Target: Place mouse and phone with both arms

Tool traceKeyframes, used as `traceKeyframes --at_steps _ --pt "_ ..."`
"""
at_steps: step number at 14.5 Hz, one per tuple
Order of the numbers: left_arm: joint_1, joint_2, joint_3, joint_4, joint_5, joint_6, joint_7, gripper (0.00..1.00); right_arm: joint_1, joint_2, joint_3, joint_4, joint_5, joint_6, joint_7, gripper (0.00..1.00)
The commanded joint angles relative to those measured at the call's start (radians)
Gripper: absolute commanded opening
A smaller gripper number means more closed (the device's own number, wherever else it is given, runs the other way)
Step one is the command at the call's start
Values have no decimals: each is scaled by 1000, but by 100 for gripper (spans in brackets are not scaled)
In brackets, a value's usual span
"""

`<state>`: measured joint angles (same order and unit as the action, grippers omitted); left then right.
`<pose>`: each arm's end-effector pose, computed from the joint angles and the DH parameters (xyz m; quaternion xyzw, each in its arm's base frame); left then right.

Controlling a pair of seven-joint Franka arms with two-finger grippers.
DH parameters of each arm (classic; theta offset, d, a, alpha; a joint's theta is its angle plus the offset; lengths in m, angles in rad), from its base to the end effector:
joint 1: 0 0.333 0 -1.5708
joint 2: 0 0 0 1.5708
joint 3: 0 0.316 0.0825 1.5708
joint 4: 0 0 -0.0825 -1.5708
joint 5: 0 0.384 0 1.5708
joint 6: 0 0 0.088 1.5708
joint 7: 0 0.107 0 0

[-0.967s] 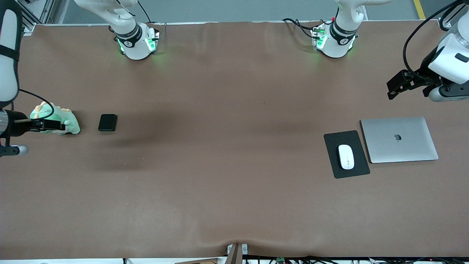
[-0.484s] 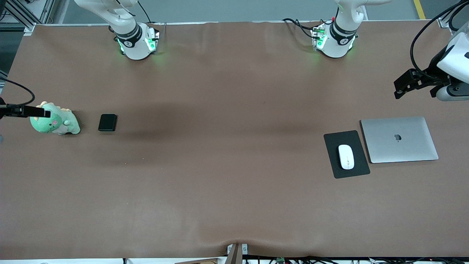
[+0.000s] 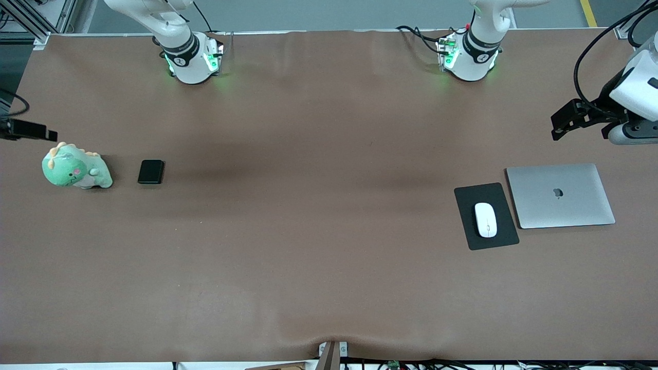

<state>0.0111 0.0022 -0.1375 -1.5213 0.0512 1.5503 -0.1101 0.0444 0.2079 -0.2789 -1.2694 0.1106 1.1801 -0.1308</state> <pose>0.5500 -0.0642 0.6449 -0.9996 0.0073 -0.0163 0.0237 0.5632 -0.0994 0.6191 -0.9884 0.0391 0.1374 0.0509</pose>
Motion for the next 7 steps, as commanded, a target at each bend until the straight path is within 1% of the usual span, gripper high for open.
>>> traceKeyframes --at_steps 1,3,4,7 --pt "4 -4 1 12 -14 -15 27 100 -8 -77 45 -54 -3 -13 106 100" --pt "4 -4 1 12 -17 -15 27 100 -8 -128 102 -102 -11 -10 233 100" --pt "4 -4 1 12 -14 -15 29 100 -8 -152 116 -131 -14 -2 250 100" --pt "7 -10 2 12 -16 -15 27 100 -8 -215 125 -208 -22 24 249 100"
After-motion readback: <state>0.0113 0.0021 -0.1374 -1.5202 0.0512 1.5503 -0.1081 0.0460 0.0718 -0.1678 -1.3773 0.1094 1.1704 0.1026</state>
